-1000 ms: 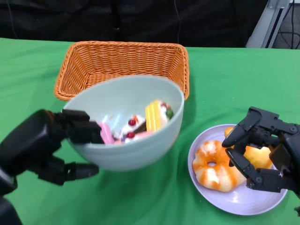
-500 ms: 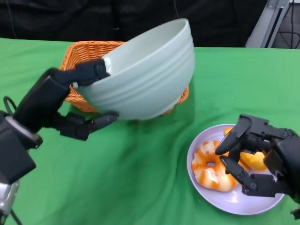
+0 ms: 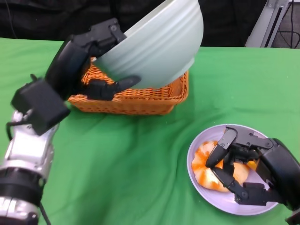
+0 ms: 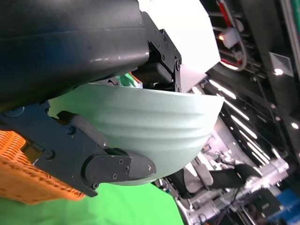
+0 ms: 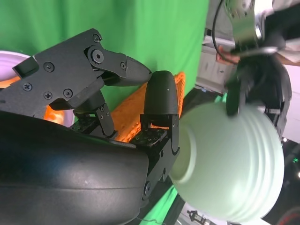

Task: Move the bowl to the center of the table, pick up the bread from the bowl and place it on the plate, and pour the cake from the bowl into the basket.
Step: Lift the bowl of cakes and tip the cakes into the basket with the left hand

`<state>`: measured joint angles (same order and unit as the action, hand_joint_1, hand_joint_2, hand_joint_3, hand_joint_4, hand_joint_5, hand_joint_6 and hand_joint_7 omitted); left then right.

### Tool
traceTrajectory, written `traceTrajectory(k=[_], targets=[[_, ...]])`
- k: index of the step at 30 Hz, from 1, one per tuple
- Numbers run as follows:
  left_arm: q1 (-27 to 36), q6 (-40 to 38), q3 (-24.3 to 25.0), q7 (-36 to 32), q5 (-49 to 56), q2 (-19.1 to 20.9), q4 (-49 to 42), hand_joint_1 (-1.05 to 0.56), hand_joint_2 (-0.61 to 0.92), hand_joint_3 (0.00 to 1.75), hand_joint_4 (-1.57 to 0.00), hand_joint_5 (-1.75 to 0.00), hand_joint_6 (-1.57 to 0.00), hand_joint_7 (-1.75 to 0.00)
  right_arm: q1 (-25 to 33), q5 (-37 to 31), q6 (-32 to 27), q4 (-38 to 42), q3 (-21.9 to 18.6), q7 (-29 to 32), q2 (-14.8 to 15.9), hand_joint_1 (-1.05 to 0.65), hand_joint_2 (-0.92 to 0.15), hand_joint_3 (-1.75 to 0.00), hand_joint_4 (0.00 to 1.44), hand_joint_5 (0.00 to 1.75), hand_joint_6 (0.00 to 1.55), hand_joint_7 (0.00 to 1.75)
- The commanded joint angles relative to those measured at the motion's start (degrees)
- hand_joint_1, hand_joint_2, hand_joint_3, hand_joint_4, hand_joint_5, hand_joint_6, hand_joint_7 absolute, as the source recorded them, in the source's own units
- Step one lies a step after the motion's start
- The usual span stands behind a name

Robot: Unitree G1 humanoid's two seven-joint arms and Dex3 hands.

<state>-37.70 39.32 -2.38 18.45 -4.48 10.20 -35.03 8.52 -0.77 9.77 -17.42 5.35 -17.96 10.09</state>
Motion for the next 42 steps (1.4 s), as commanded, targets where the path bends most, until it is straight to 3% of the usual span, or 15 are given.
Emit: traceTrajectory(k=[1,10,17,24,35,42], targets=[[-3.6,-0.4,1.7,-2.4,0.6,-1.1,-2.8,-0.29,0.91,0.5,-0.78,-1.75,-0.68,-1.43,0.6,-0.8,0.6,0.1,0.5,-0.1,1.1,-0.23,-0.65,-0.84,0.78,1.75,0.61,1.5],[-12.1,-5.6,3.9,-5.0,0.4,-6.3,-13.1,-0.29,0.73,0.79,-0.71,-1.75,-0.62,-1.57,0.7,-1.7,2.3,1.5,2.2,-0.4,1.4,-0.25,-0.6,-0.93,0.79,1.75,0.64,1.51],[-16.6,-12.0,8.0,-2.2,-4.9,-10.3,-17.4,-0.32,0.61,0.97,-0.73,-1.75,-0.62,-1.6,0.8,-2.0,2.3,1.9,2.7,-0.7,1.4,-0.25,-0.6,-0.96,0.79,1.75,0.64,1.52],[-21.1,-23.6,13.6,0.2,-12.4,-13.0,-20.7,-0.25,0.59,1.07,-0.81,-1.75,-0.67,-1.62,1.0,-2.5,2.6,2.3,3.0,-0.8,1.6,-0.23,-0.59,-0.97,0.78,1.75,0.64,1.51],[-25.8,-41.5,22.0,1.7,-22.0,-13.9,-24.2,-0.17,0.68,1.04,-0.84,-1.75,-0.74,-1.6,1.0,-2.6,3.9,3.1,3.1,-0.7,1.8,-0.25,-0.6,-0.95,0.75,1.75,0.63,1.51],[-27.4,-50.5,28.1,-2.2,-27.5,-14.0,-26.4,-0.16,0.63,1.12,-0.87,-1.75,-0.78,-1.6,1.5,-2.6,3.9,2.5,2.9,-0.5,2.0,-0.25,-0.61,-0.94,0.77,1.75,0.64,1.51]])
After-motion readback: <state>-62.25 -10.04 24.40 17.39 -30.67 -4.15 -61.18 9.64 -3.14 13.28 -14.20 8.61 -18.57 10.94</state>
